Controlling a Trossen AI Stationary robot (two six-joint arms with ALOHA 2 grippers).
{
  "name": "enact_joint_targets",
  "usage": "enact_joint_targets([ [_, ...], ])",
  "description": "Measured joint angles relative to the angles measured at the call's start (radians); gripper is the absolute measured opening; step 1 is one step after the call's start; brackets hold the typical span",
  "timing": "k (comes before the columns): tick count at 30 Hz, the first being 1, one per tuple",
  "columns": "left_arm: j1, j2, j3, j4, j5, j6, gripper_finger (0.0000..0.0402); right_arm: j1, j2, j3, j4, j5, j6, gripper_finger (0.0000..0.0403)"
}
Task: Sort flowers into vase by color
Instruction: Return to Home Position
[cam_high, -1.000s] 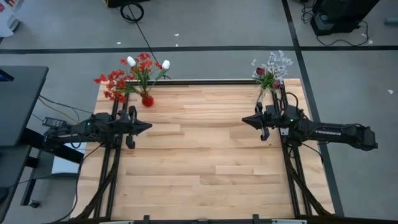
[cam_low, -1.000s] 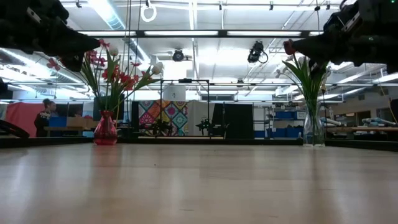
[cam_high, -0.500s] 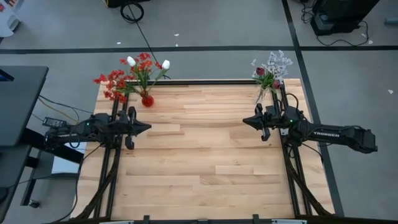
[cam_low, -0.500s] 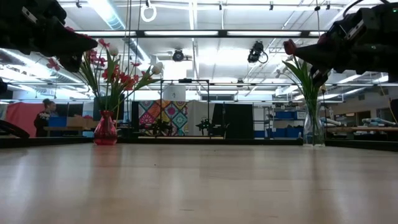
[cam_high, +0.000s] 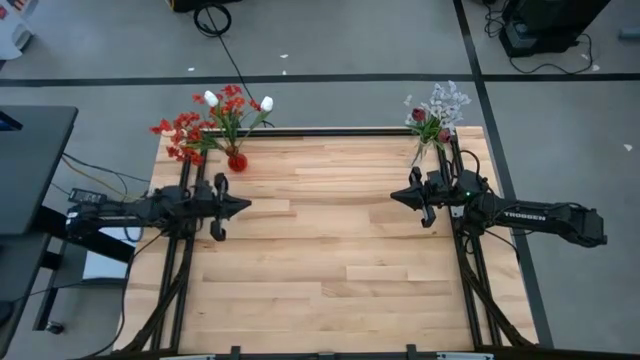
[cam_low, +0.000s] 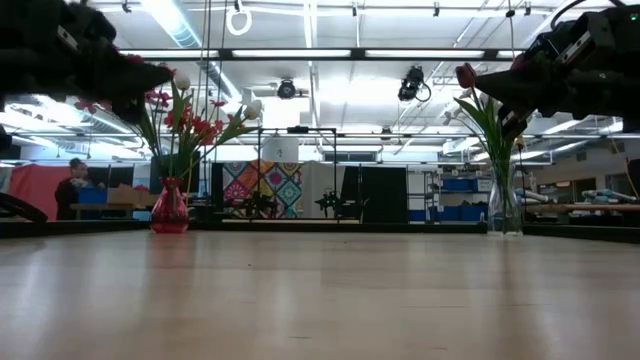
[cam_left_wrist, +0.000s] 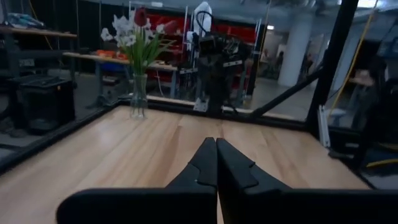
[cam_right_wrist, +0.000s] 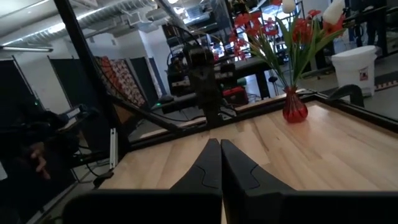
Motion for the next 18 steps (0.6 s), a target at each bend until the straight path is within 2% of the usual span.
enact_joint_targets([
  [3,-0.001,-0.003,-0.042,0.067,0.003,-0.020,0.0000,0.000,0.000,0.000,0.000,-0.002,0.011,0.0000],
  [10,-0.030,-0.019,-0.043,-0.026,0.008,0.008,0.0000,0.000,0.000,0.000,0.000,-0.109,-0.023,0.0000],
  [12,-0.039,-0.020,-0.043,-0.089,0.007,0.007,0.0000,0.000,0.000,0.000,-0.005,-0.114,-0.036,0.0000],
  [18,-0.071,-0.022,-0.043,-0.081,0.007,0.023,0.0000,-0.003,-0.006,0.000,-0.094,-0.083,-0.182,0.0000],
])
